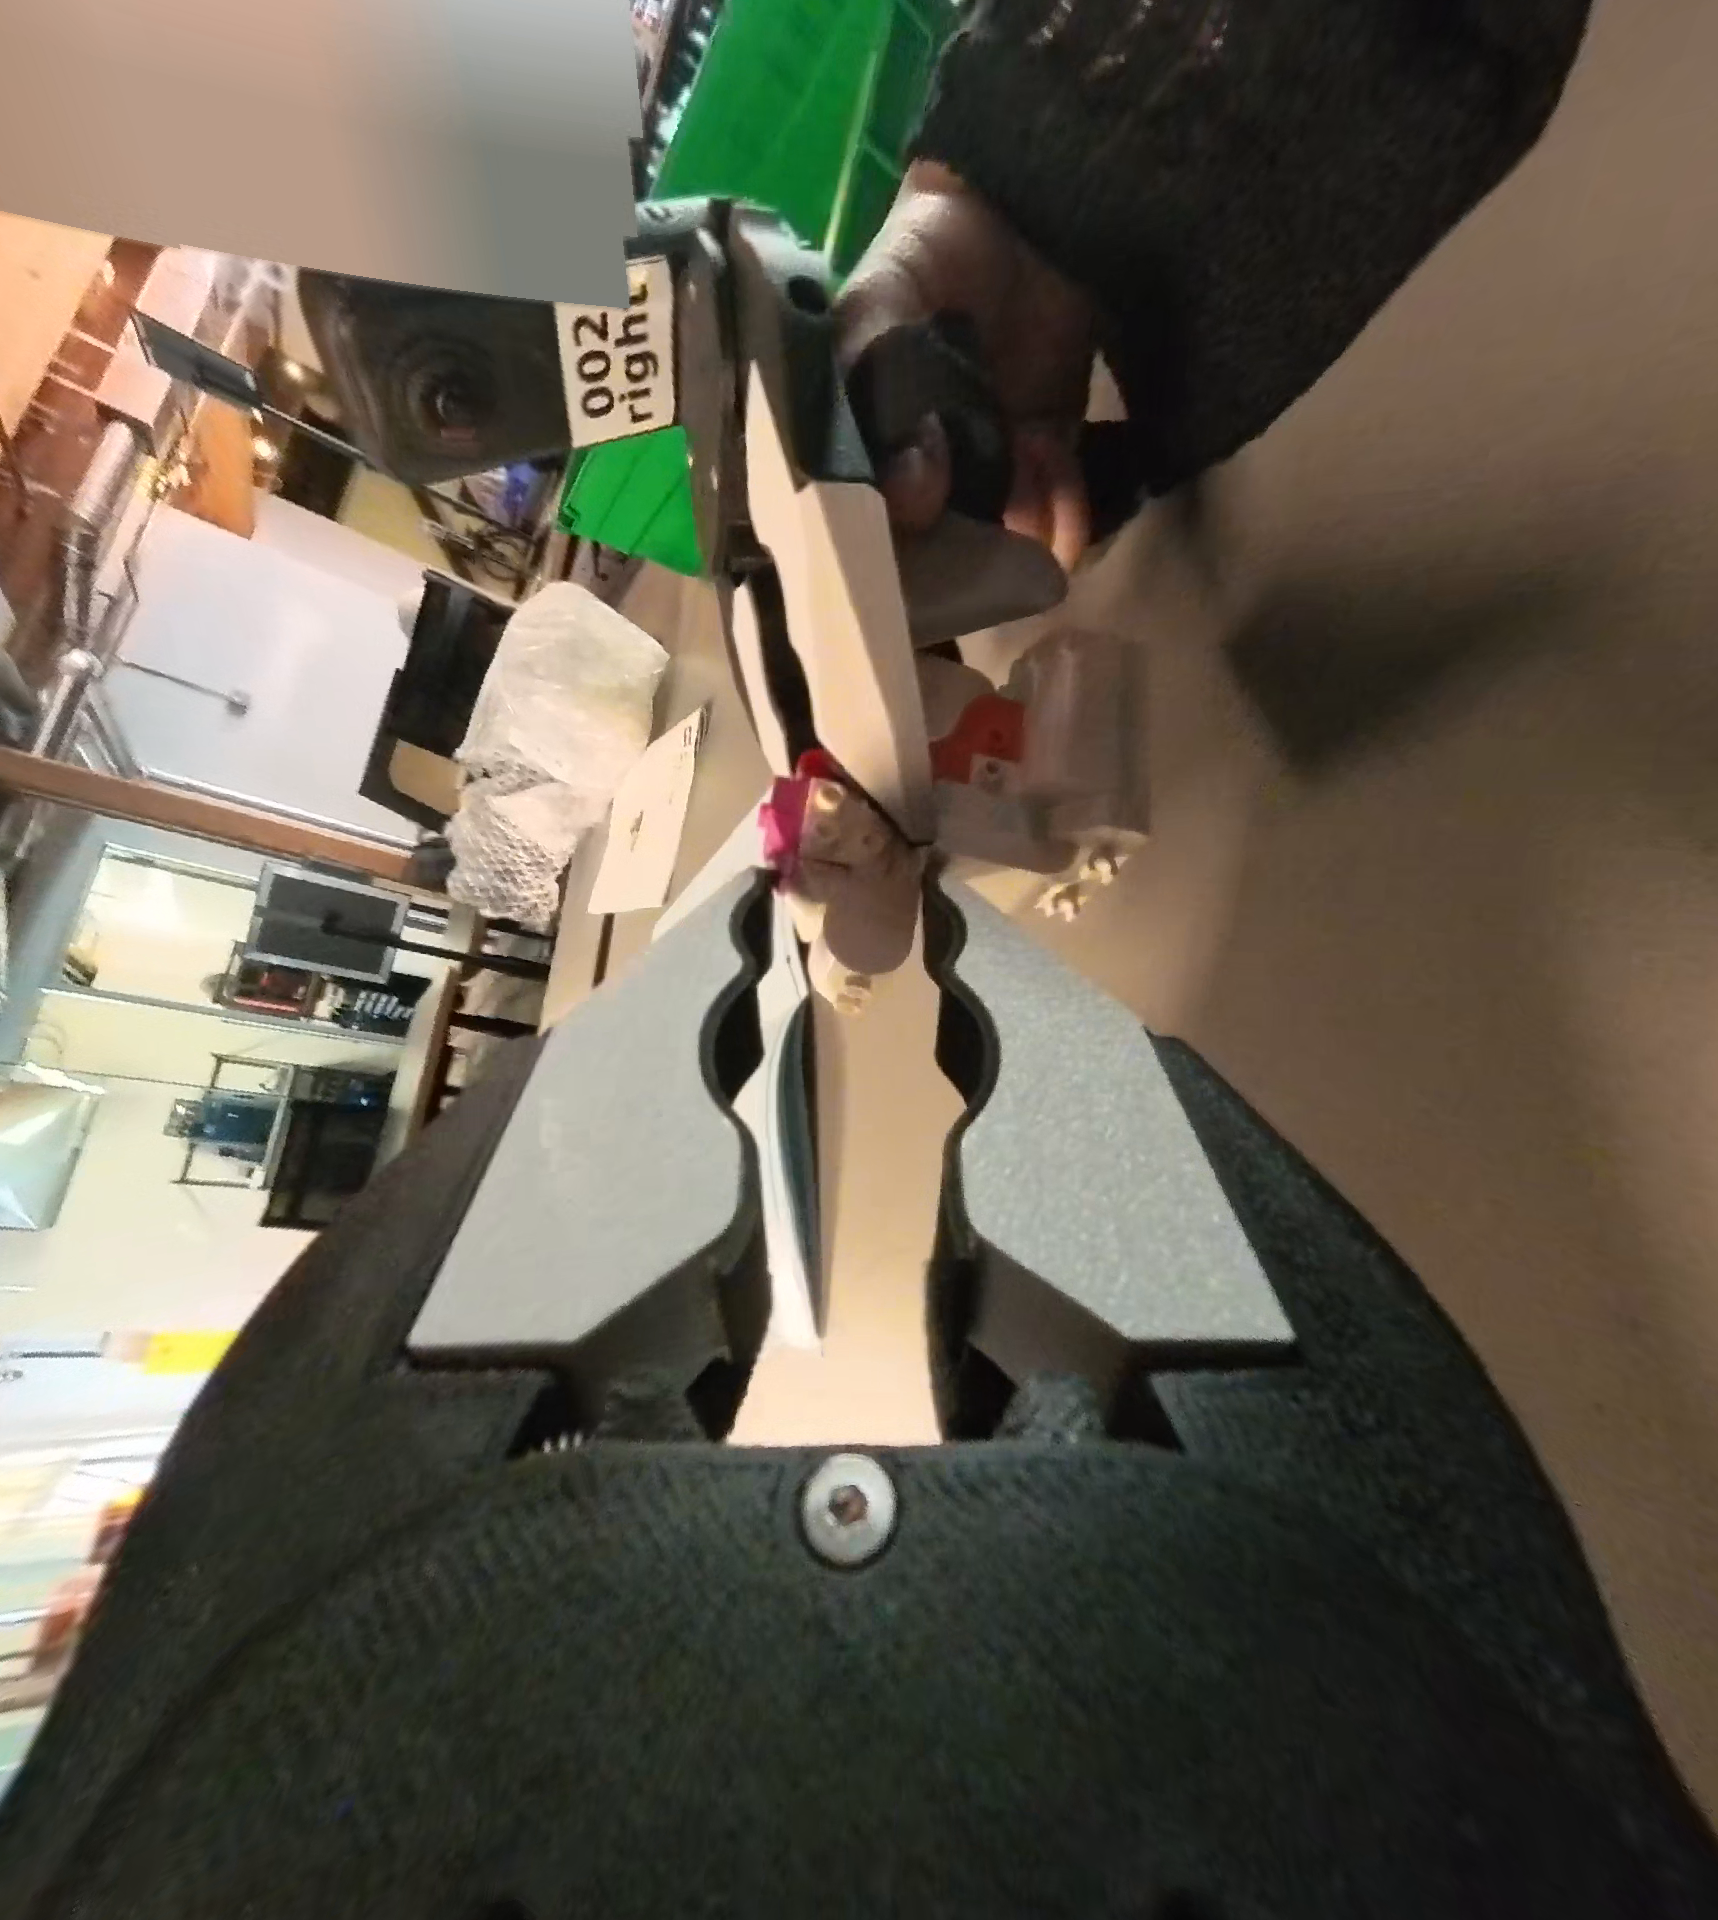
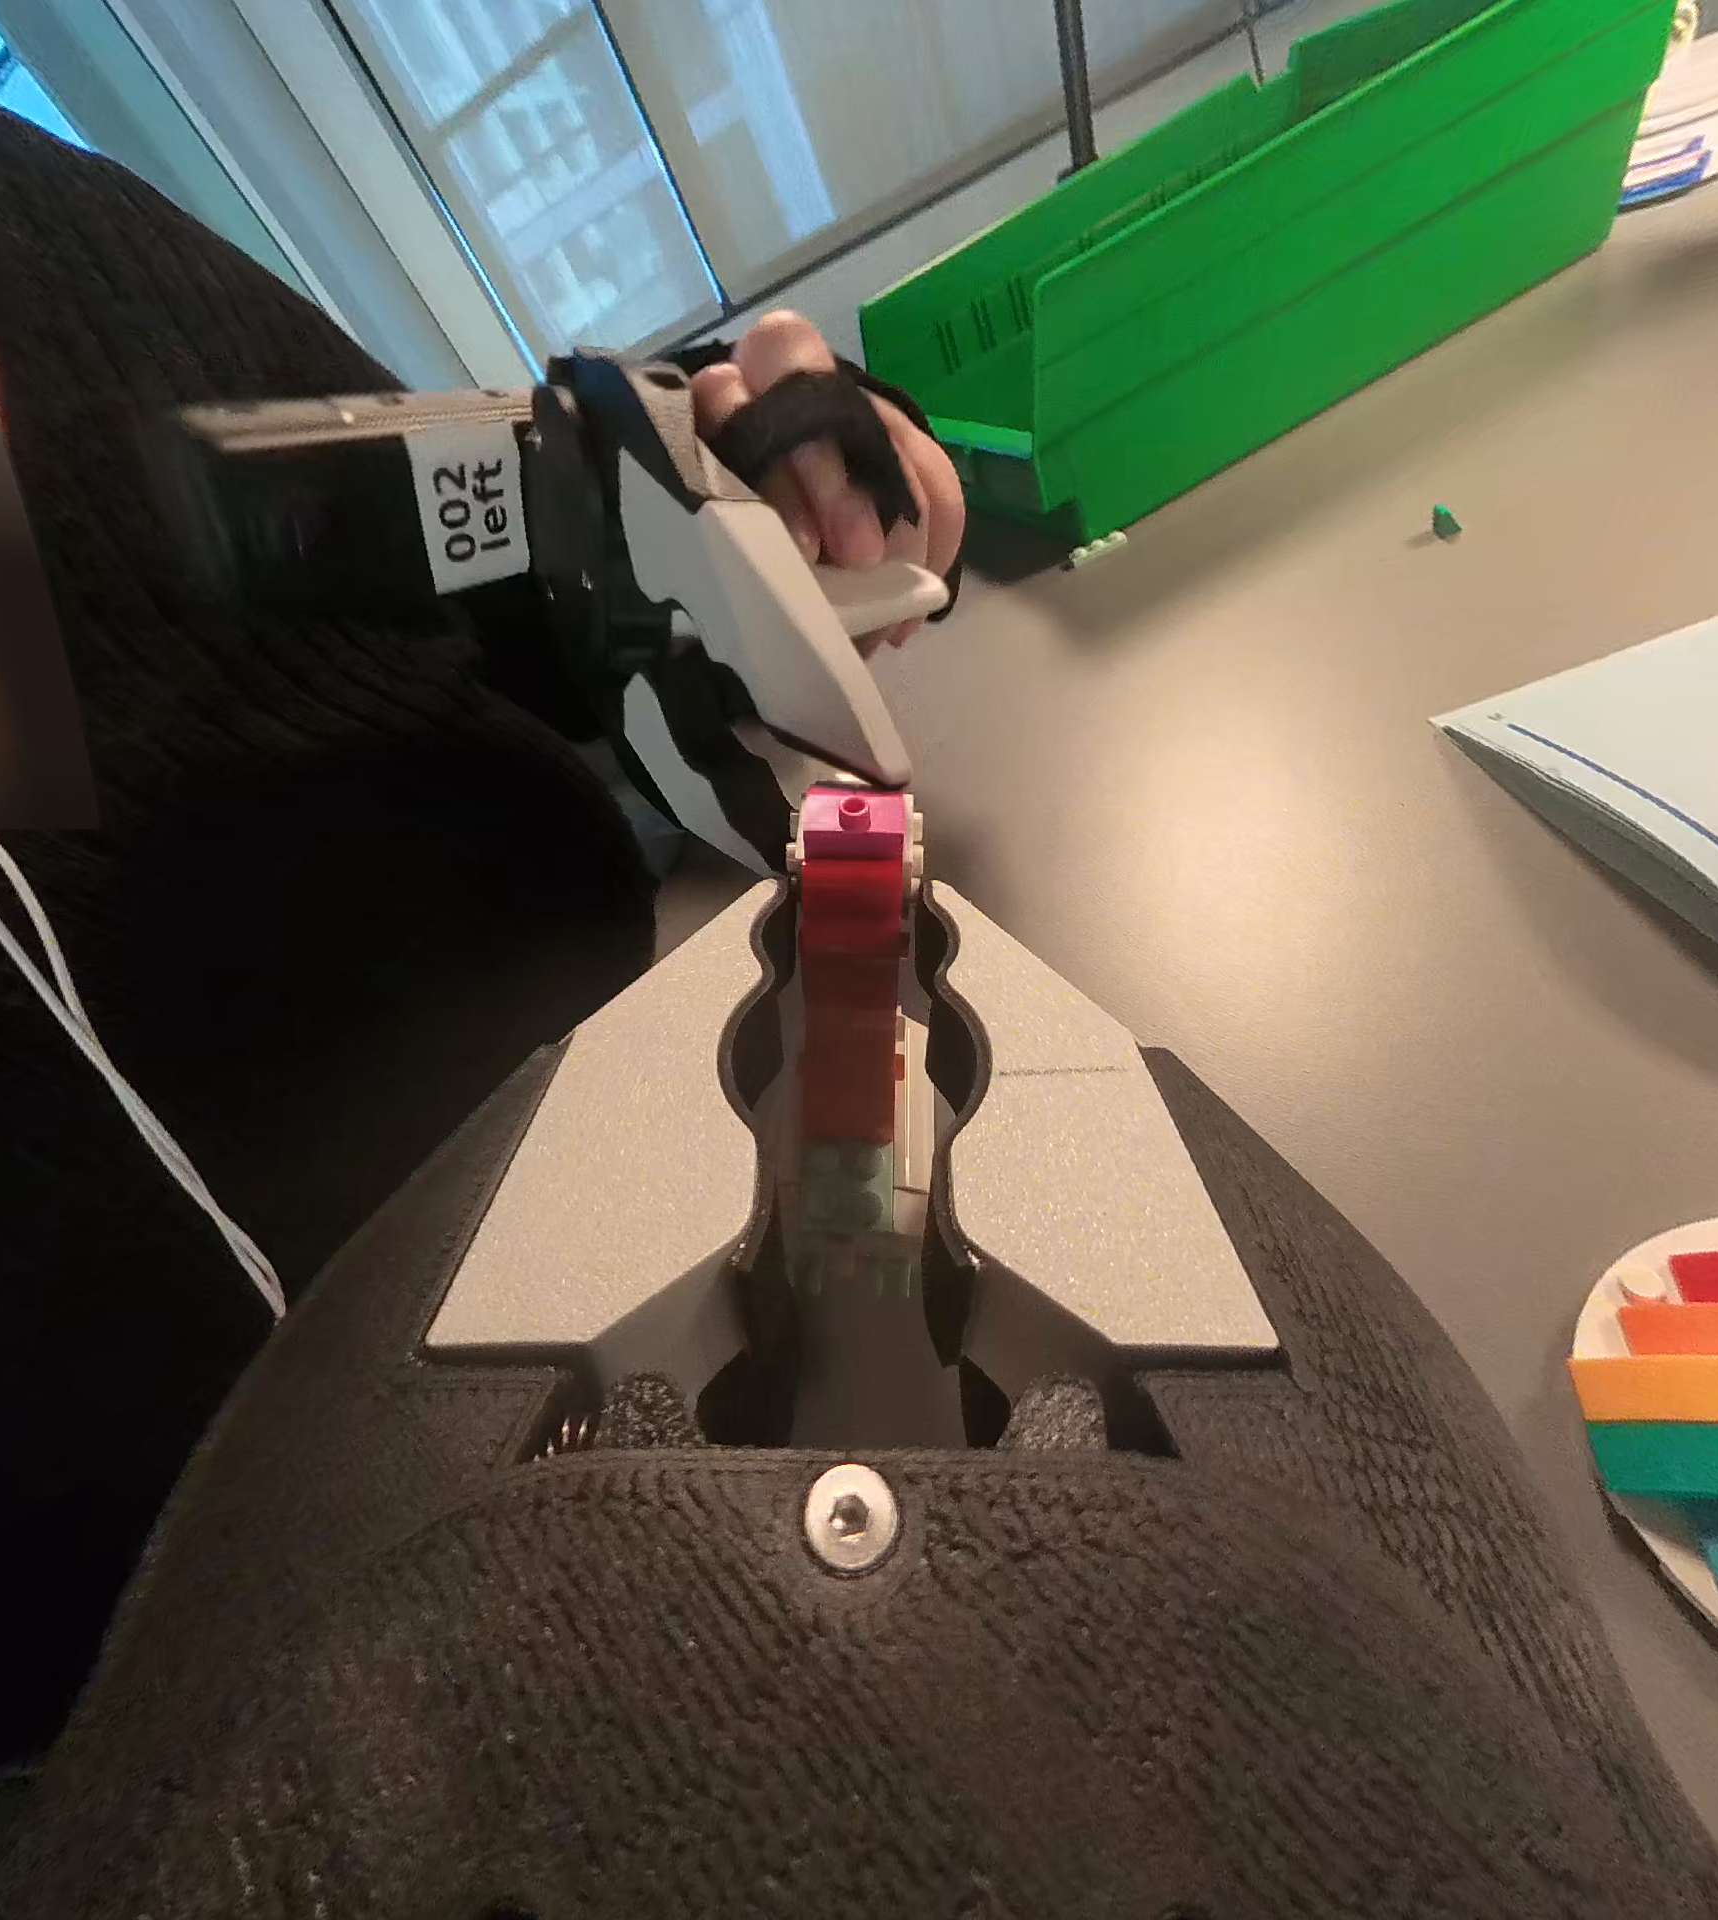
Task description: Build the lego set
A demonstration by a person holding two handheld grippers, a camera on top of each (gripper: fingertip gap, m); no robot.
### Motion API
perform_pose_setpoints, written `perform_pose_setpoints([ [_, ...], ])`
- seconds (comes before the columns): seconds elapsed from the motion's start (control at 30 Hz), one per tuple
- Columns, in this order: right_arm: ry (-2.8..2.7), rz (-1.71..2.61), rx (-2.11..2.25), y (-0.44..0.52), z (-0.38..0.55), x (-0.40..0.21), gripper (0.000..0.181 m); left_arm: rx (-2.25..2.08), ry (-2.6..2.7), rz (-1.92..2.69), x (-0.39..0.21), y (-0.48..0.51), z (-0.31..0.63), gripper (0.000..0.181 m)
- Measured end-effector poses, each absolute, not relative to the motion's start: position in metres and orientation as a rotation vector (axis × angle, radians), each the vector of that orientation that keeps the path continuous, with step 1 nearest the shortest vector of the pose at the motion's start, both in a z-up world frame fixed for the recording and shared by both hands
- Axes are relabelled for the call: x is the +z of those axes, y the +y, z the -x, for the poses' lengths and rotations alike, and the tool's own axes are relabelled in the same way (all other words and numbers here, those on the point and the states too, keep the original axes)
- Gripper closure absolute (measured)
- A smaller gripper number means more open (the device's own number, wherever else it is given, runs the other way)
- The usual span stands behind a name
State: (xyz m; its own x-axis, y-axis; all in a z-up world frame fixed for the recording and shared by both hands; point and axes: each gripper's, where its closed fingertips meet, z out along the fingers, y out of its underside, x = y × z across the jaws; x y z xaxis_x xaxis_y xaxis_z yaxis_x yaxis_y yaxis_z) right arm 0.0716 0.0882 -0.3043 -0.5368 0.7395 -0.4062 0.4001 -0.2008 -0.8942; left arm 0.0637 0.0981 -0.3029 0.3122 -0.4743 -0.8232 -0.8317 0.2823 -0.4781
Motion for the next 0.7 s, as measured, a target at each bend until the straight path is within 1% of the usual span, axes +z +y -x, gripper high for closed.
perform_pose_setpoints([
  [0.03,-1.795,1.336,1.792,0.088,-0.072,-0.305,0.160,0.388,1.340,1.350,-0.304,0.098,-0.064,0.153],
  [0.37,-1.810,1.325,1.791,0.087,-0.074,-0.305,0.160,0.552,1.431,1.235,-0.303,0.098,-0.065,0.157],
  [0.5,-1.821,1.312,1.695,0.091,-0.069,-0.307,0.160,0.490,1.365,1.296,-0.304,0.101,-0.064,0.155],
  [0.6,-1.821,1.275,1.504,0.101,-0.062,-0.309,0.160,0.391,1.240,1.418,-0.304,0.111,-0.055,0.123],
  [0.67,-1.842,1.259,1.323,0.111,-0.059,-0.316,0.160,0.303,1.074,1.467,-0.293,0.122,-0.042,0.102],
  [0.7,-1.862,1.250,1.240,0.114,-0.059,-0.321,0.160,0.243,0.959,1.453,-0.283,0.126,-0.033,0.101],
])
